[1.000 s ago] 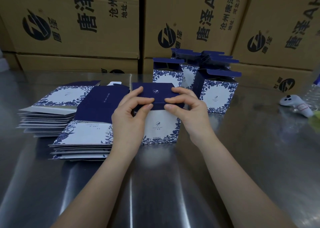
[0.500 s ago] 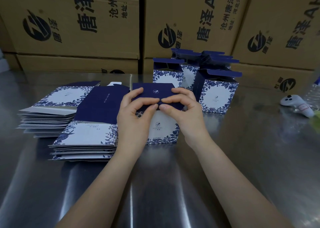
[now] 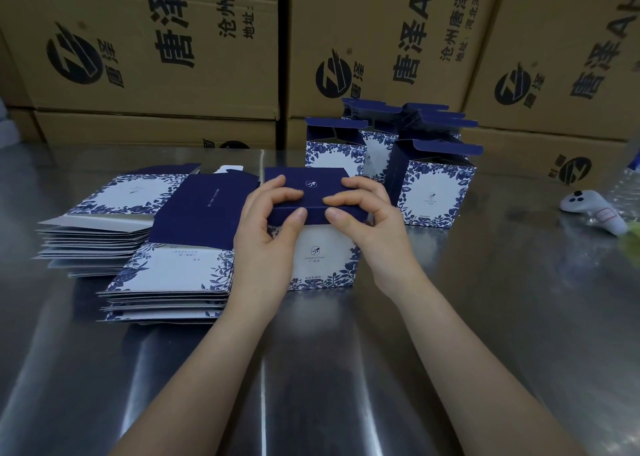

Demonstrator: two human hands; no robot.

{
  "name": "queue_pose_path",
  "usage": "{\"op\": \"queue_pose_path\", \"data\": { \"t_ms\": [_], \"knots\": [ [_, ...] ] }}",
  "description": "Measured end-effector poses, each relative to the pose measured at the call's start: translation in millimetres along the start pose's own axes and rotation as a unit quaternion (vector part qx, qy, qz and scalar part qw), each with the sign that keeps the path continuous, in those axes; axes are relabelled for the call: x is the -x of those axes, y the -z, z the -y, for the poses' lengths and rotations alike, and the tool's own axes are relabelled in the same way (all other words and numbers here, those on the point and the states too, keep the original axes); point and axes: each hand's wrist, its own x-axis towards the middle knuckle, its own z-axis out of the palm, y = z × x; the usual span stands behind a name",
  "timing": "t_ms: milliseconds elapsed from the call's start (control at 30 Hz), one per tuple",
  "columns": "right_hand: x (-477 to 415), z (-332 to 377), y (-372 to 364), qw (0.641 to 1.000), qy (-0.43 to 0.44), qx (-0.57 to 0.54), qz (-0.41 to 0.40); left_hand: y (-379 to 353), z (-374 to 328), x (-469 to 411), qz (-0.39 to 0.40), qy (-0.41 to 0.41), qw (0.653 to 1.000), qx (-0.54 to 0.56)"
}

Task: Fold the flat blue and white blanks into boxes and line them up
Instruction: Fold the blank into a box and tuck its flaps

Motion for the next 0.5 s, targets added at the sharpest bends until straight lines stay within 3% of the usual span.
{"op": "queue_pose_path", "data": {
  "t_ms": [200, 500],
  "knots": [
    [-2, 0, -2, 0.999, -0.007, 0.010, -0.031, -2, 3, -2, -0.020, 0.003, 1.000, 0.005],
    [-3, 0, 12, 1.000, -0.019, -0.018, 0.016, 1, 10, 0, -0.002, 0.016, 0.997, 0.075]
  ]
}}
